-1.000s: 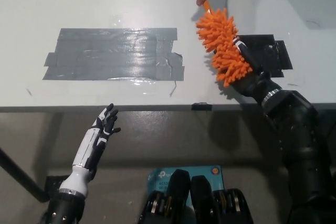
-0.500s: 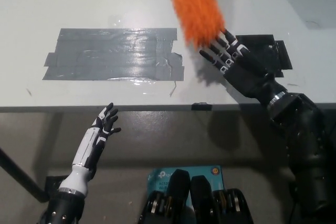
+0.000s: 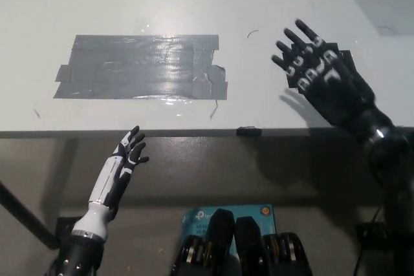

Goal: An orange duster is kept infront of the robot in the middle of the table and the robot extends its right arm to grab the duster, picks it up and hands it to a person

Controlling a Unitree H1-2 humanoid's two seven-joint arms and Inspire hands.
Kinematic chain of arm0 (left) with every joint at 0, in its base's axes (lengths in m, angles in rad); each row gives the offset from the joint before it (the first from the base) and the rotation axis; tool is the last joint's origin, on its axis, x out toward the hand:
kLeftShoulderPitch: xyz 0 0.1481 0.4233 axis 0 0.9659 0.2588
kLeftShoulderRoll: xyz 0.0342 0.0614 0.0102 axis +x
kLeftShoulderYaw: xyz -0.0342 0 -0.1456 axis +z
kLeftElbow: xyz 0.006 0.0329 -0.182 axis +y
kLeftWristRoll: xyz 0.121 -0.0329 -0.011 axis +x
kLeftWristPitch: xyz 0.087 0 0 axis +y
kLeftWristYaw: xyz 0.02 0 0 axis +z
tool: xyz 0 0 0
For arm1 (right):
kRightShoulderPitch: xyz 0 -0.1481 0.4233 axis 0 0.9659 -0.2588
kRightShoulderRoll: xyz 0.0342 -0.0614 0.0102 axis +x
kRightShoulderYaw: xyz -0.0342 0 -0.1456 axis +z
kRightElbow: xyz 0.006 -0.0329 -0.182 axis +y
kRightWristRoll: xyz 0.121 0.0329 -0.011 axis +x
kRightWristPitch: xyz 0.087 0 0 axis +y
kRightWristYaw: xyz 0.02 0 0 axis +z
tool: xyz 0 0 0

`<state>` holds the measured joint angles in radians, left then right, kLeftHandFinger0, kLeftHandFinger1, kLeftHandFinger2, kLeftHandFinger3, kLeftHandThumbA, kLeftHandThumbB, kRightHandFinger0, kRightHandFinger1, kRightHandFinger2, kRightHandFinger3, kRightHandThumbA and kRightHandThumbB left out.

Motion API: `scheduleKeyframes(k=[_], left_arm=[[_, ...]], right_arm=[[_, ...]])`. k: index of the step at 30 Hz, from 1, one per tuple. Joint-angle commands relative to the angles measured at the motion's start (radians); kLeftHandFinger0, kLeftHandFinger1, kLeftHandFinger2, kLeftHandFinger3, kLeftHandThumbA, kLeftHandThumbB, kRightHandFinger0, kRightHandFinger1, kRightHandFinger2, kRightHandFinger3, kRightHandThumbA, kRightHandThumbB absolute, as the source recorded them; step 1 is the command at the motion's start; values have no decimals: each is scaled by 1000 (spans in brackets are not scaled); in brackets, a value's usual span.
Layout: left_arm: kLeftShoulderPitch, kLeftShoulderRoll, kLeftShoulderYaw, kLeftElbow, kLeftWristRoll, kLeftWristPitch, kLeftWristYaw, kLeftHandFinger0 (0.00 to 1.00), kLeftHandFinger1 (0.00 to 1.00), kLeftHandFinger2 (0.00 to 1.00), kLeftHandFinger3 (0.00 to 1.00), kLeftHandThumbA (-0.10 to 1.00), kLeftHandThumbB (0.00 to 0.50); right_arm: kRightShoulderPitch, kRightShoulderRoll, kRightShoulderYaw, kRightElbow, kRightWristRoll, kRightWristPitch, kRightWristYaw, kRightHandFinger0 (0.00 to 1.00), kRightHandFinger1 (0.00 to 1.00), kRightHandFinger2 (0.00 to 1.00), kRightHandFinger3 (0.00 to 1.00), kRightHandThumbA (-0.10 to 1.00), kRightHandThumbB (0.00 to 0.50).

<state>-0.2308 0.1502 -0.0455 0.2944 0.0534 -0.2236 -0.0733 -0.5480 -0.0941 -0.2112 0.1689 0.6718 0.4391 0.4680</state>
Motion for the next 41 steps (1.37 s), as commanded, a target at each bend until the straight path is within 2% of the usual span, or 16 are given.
scheduleKeyframes(k=[1, 3, 5, 8, 9, 10, 12, 15, 19, 23, 26, 30, 34, 41], left_arm=[[-19, 19, 8, 6, -13, -25, -18, 851, 949, 1000, 1000, 926, 161], [-7, 18, 6, 3, -13, -24, -19, 852, 950, 1000, 1000, 928, 161], [2, 17, 5, 1, -10, -23, -18, 856, 951, 1000, 1000, 931, 155], [14, 14, 3, 4, -10, -33, -17, 853, 946, 1000, 1000, 916, 130], [16, 13, 2, 4, -12, -33, -18, 852, 945, 1000, 1000, 913, 130], [20, 11, 0, 4, -11, -36, -17, 846, 937, 1000, 1000, 903, 126], [27, 7, -1, 3, -13, -37, -18, 847, 938, 1000, 1000, 901, 128], [37, 5, -1, 0, -16, -35, -18, 847, 937, 1000, 1000, 895, 122], [59, -1, -6, -2, -7, -40, -12, 847, 940, 1000, 1000, 897, 128], [81, -4, -10, -6, 5, -46, -5, 979, 1000, 1000, 1000, 930, 137], [101, -2, -15, -9, 34, -56, 9, 1000, 1000, 1000, 1000, 996, 167], [113, -1, -22, -9, 54, -70, 16, 1000, 1000, 1000, 1000, 1000, 196], [124, 6, -27, -24, 37, -37, -12, 1000, 1000, 1000, 1000, 1000, 278], [131, 13, -35, -32, 21, -31, -37, 1000, 1000, 1000, 1000, 1000, 295]], right_arm=[[157, -28, 81, -303, -286, -250, -61, 1000, 1000, 1000, 1000, 878, 388], [207, -23, 90, -338, -329, -274, -87, 1000, 1000, 1000, 1000, 851, 415], [250, -30, 105, -340, -406, -340, -107, 1000, 1000, 1000, 1000, 883, 449], [306, -53, 134, -291, -546, -458, -149, 1000, 1000, 1000, 1000, 930, 397], [314, -57, 137, -285, -561, -468, -155, 1000, 1000, 1000, 1000, 930, 393], [333, -67, 146, -273, -596, -493, -166, 1000, 1000, 1000, 1000, 931, 359], [350, -76, 159, -242, -638, -519, -187, 1000, 1000, 1000, 1000, 904, 369], [365, -79, 177, -185, -681, -562, -213, 1000, 1000, 1000, 1000, 951, 365], [399, -86, 204, -140, -712, -591, -226, 1000, 1000, 1000, 1000, 927, 361], [415, -87, 223, -127, -728, -595, -236, 1000, 1000, 1000, 1000, 898, 362], [426, -97, 240, -119, -750, -592, -248, 1000, 1000, 1000, 1000, 925, 370], [432, -105, 250, -112, -763, -598, -255, 1000, 1000, 1000, 1000, 928, 367], [427, -110, 262, -95, -767, -604, -259, 1000, 1000, 1000, 1000, 916, 368], [423, -115, 267, -81, -780, -620, -266, 1000, 1000, 1000, 1000, 921, 371]])
